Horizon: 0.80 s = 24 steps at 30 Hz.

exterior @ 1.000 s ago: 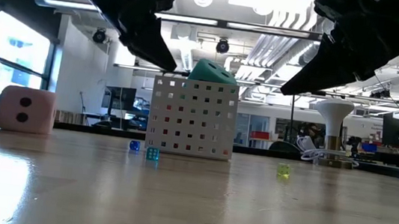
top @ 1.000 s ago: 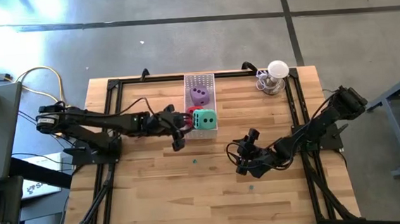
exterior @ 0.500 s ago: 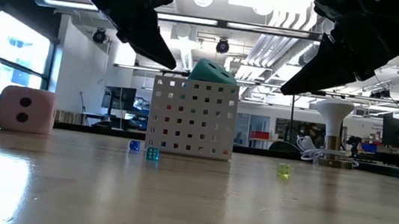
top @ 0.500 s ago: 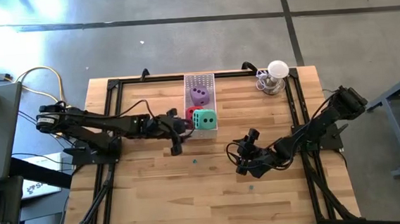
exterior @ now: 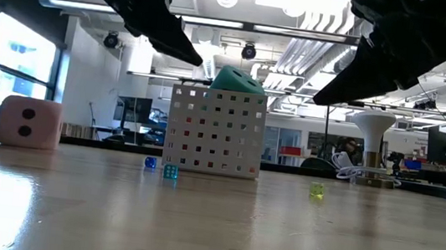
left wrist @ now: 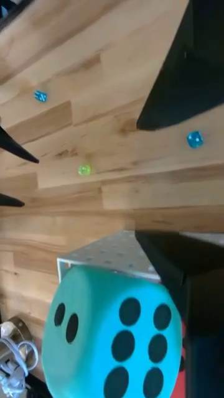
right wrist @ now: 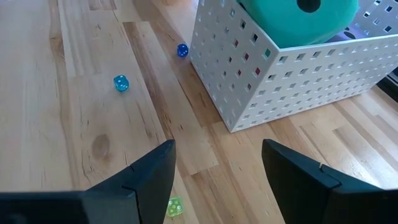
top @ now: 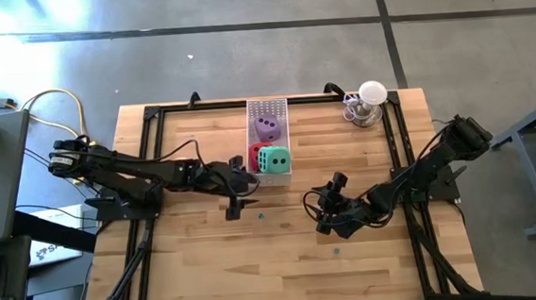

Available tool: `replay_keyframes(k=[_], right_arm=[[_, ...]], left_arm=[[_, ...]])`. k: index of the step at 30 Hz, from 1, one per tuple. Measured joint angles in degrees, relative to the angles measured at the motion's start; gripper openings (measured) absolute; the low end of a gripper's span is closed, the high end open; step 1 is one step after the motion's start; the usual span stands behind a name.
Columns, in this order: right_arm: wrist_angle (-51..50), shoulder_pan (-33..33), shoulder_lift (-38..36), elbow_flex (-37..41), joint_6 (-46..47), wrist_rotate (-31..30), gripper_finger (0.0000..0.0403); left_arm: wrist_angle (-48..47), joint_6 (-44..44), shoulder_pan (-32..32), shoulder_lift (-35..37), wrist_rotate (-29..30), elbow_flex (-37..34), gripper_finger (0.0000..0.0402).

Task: Pick & Place Dice
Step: Put the large pink die into the bin

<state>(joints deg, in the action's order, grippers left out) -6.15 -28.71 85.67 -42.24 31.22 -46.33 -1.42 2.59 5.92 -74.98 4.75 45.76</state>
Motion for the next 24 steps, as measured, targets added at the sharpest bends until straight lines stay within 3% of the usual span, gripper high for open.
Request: replay_keyframes(k=[8, 20, 24], right_arm=[[0.4, 0.0, 0.0, 0.0, 0.0, 0.0, 0.0231], [0.4, 0.0, 0.0, 0.0, 0.0, 0.0, 0.0231], [0.4, 0.0, 0.0, 0.0, 0.0, 0.6, 0.0231]], left_arm=[[0.9, -2.4, 0.3, 0.0, 0.0, 0.0, 0.039], [2.1, -6.3, -0.1, 0.4, 1.5, 0.0, 0.0398], [-2.2, -0.6, -1.1, 4.4, 1.6, 0.0, 0.0398]])
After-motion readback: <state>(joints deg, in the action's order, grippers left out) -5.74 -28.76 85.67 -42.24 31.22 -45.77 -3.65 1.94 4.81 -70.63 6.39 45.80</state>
